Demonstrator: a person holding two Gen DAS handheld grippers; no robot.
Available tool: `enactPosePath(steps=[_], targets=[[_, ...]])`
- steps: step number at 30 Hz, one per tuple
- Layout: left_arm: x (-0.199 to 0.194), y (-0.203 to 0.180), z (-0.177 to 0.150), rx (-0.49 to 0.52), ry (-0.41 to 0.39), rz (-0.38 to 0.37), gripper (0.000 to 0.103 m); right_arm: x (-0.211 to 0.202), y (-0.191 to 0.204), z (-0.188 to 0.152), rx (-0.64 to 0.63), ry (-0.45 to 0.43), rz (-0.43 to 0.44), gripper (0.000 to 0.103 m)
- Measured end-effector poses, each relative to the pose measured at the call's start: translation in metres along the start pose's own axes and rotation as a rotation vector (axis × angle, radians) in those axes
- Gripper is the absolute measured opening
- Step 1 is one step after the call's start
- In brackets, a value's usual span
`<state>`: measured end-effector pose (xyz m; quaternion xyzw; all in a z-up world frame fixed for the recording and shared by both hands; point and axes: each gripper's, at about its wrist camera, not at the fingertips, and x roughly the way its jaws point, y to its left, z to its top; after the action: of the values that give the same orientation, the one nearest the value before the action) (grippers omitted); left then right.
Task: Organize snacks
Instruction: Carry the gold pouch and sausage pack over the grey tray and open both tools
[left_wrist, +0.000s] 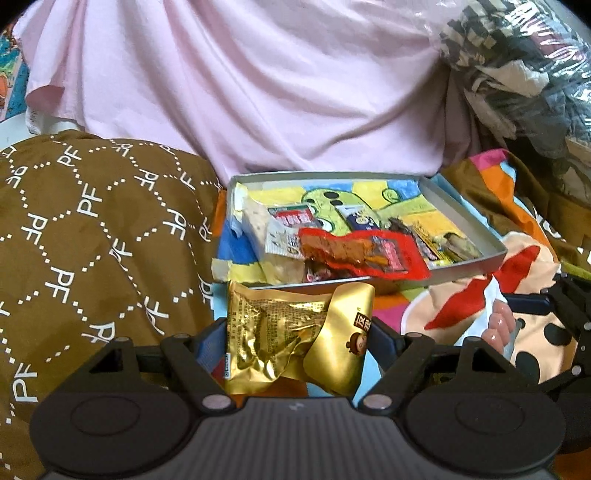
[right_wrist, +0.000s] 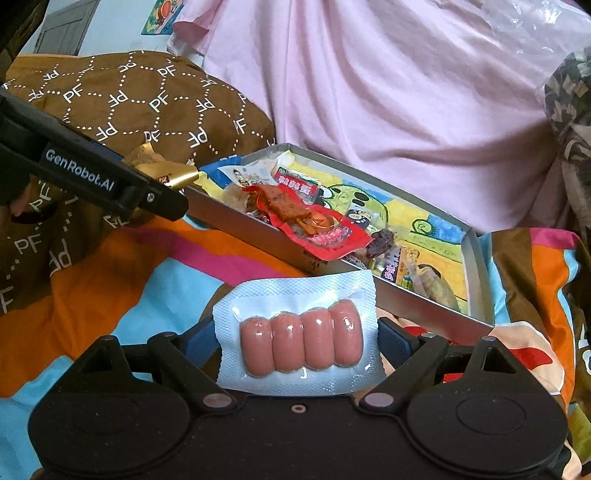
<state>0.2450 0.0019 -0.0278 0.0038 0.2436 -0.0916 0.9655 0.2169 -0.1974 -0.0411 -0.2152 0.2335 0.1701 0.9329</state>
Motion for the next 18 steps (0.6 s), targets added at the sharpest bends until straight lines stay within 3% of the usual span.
enactPosePath(steps=[18], targets=[[-0.002, 0.012, 0.013, -0.054, -0.073, 0.079, 0.083, -0.005, -0.008, 0.015, 0.023, -0.101, -0.060, 0.090]])
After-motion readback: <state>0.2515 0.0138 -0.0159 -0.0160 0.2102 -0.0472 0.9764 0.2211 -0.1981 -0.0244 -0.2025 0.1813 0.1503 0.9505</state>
